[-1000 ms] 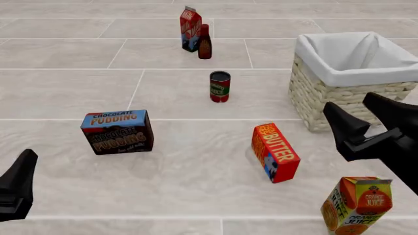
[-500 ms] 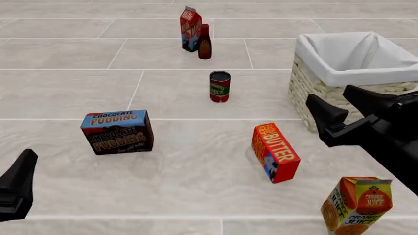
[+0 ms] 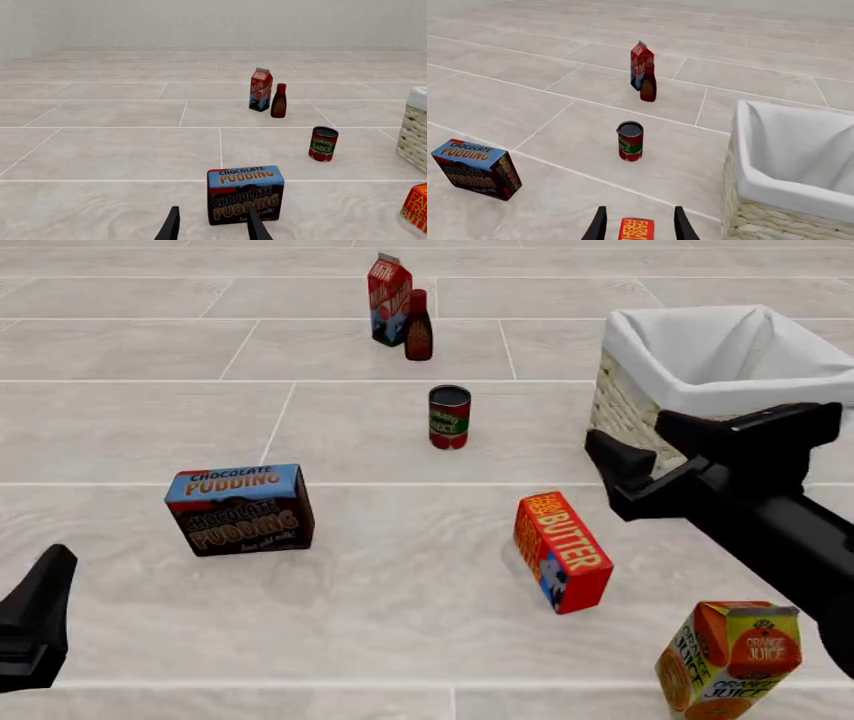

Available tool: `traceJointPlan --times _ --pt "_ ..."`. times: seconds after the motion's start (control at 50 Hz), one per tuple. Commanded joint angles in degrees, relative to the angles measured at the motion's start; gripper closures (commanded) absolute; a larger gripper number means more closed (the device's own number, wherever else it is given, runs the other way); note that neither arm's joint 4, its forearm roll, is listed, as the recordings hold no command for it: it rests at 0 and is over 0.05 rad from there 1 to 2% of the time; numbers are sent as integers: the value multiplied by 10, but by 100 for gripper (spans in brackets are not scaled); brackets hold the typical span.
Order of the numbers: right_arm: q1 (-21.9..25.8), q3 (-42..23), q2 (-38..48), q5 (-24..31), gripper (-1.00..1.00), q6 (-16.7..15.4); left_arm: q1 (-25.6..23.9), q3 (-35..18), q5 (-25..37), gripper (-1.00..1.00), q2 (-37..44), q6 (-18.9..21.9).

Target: Pick the tomato sauce and place it in the basket.

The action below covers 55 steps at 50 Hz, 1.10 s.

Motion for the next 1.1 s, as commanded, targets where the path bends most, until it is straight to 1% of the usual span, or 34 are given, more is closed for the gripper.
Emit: traceJointPlan --times 0.02,0.28,0.32,0.54,0.76,1.1 --pt "4 -31 46 3 -100 1 0 0 0 -100 0 0" --pt "2 -67 76 15 -100 -6 0 0 0 -100 0 0" --pt "-2 -74 80 18 -100 1 0 0 0 -100 0 0" --pt "-2 -97 119 9 -100 0 0 0 0 -100 0 0" --pt "-7 -126 169 -16 -100 0 0 0 0 -100 0 0" --pt "6 -168 234 -28 -100 0 0 0 0 -100 0 0"
